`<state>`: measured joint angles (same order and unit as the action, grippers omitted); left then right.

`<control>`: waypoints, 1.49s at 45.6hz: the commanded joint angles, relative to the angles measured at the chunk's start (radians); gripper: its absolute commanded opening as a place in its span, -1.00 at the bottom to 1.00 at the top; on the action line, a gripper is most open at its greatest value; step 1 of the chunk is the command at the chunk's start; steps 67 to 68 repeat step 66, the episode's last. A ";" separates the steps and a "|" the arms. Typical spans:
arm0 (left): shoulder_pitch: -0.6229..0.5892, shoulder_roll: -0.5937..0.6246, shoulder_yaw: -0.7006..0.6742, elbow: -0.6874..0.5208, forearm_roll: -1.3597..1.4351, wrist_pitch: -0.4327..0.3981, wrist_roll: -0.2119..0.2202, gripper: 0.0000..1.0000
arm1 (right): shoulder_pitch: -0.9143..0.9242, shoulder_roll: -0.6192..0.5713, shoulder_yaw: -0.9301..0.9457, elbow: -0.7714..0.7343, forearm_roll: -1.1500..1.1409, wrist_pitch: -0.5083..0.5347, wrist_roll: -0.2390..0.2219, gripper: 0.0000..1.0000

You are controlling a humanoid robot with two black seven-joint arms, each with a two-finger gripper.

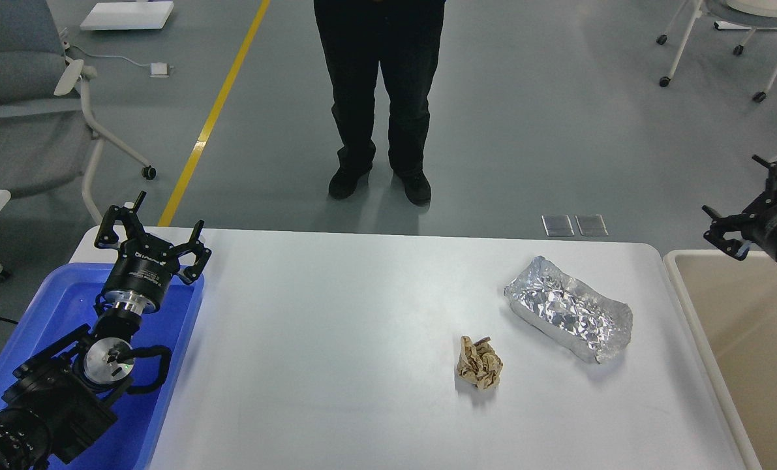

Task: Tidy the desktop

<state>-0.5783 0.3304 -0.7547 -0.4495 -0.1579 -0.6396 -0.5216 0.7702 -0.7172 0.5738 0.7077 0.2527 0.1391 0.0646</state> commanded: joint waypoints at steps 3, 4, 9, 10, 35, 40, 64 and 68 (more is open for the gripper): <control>0.000 -0.001 0.000 0.000 0.000 0.000 0.000 1.00 | -0.009 0.033 0.037 0.150 -0.015 0.103 0.004 1.00; 0.000 0.001 0.000 0.000 0.000 0.000 -0.002 1.00 | -0.009 0.035 0.038 0.157 -0.013 0.120 0.004 1.00; 0.000 -0.001 0.000 0.000 0.000 0.000 -0.002 1.00 | -0.009 0.054 0.069 0.199 -0.009 0.177 0.004 1.00; 0.000 0.001 0.000 0.000 0.000 0.000 -0.002 1.00 | -0.009 0.064 0.081 0.206 -0.009 0.178 0.004 1.00; 0.000 0.001 0.000 0.000 0.000 0.000 -0.002 1.00 | -0.008 0.432 0.184 0.125 -0.052 0.183 0.004 1.00; 0.000 -0.001 0.000 0.000 0.000 0.000 -0.002 1.00 | -0.008 0.473 0.187 0.070 -0.056 0.185 0.007 1.00; 0.000 -0.001 0.000 0.000 0.000 0.000 -0.002 1.00 | -0.043 0.610 0.192 -0.109 -0.055 0.214 0.038 1.00; 0.000 -0.001 0.000 0.000 0.000 0.000 -0.002 1.00 | -0.055 0.613 0.192 -0.116 -0.055 0.229 0.041 1.00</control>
